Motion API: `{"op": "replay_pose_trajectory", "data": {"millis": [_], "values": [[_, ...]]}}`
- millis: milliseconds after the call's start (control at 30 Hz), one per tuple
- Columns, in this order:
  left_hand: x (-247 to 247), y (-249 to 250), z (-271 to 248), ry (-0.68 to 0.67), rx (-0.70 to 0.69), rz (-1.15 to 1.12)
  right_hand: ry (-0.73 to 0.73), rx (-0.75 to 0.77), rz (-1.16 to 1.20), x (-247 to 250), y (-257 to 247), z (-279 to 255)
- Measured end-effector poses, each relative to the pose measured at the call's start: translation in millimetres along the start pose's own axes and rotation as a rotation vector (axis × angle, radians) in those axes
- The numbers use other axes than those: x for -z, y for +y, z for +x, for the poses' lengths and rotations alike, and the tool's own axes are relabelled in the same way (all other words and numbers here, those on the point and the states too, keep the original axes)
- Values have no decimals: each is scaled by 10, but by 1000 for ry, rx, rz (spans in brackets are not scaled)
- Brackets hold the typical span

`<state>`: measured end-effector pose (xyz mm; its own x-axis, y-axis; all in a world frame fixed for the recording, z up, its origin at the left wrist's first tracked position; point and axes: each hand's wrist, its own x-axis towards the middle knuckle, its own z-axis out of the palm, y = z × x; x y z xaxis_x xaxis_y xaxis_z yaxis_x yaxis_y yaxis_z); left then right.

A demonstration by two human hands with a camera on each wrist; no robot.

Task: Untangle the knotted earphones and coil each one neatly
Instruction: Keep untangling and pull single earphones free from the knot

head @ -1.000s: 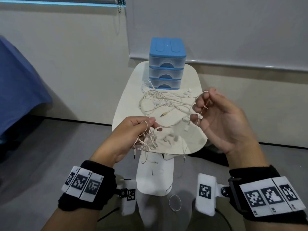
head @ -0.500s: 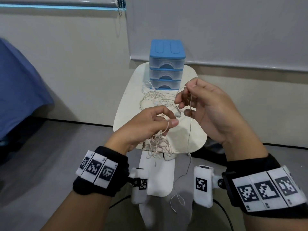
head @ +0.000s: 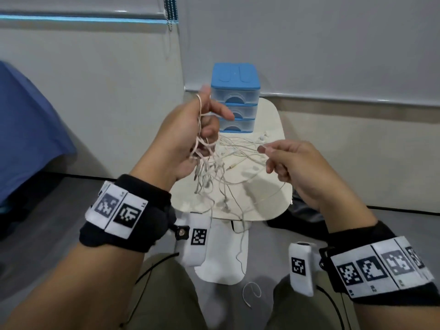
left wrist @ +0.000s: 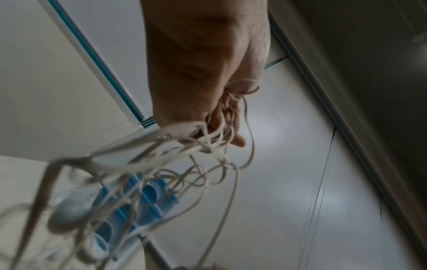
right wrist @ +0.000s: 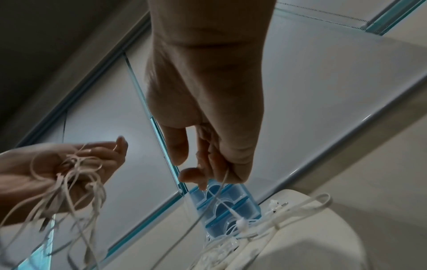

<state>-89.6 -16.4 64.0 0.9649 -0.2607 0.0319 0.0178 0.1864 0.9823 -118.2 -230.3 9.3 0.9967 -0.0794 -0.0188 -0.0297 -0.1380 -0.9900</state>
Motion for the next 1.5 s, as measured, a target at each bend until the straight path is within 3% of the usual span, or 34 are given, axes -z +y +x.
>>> {"op": "replay_pose_trajectory", "data": {"millis": [100, 267, 367, 600, 1000, 1100, 1200, 1300, 1500], "values": [[-68, 147, 35, 22, -14, -99, -36, 2, -75, -44, 71, -21], [-212, 301, 95, 18, -45, -148, -315, -4, -126, -182, 41, -149], [-225, 326, 115, 49, -63, -146, -404, 16, -146, -352, 85, -210], [-4, 318, 90, 174, -69, -263, -388, 66, -52, -457, 87, -256], [67, 231, 76, 197, -91, -312, -317, 107, -3, -757, 18, -284], [146, 236, 72, 192, -100, -241, -261, 127, 38, -754, 16, -277], [320, 183, 65, 185, -97, 81, -191, 172, 113, -609, -97, -274], [423, 14, 0, 114, -61, 408, -151, 234, 247, -440, -323, -281], [347, -318, -248, -309, -26, 544, -5, 332, 386, -284, -706, -201]]}}
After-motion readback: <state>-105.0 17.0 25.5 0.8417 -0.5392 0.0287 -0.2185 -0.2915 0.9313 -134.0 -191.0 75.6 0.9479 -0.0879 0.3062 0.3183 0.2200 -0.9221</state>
